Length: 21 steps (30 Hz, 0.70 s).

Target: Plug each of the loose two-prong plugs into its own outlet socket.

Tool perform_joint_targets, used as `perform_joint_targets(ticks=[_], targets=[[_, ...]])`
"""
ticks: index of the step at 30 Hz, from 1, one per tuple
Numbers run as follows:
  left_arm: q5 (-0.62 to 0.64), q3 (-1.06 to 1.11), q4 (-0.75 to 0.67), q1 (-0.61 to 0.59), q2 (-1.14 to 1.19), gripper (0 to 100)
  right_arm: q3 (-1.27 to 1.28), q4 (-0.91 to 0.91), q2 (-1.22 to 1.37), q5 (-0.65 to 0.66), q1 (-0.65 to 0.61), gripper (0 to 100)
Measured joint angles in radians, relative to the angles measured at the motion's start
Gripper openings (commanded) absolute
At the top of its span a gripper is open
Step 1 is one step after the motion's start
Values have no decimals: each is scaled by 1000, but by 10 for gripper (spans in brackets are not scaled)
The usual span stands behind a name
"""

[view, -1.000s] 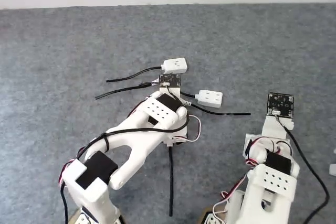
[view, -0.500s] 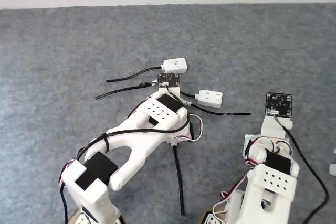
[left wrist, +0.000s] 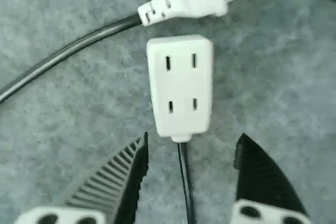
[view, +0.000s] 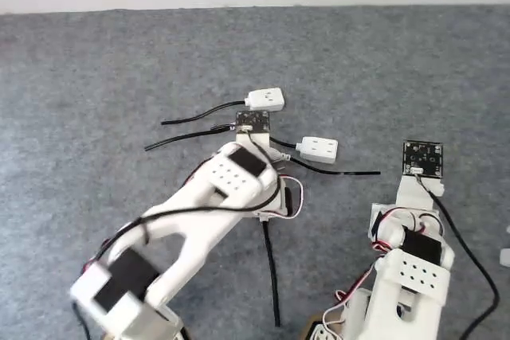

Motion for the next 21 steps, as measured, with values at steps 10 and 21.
perform_joint_targets(ticks=[10,21], targets=[[-178,284,-54,-181,-502,250,-25,69,0,-11,-43,200],[-428,646,-270,-643,-850,250,-235,219,0,74,-281,201]])
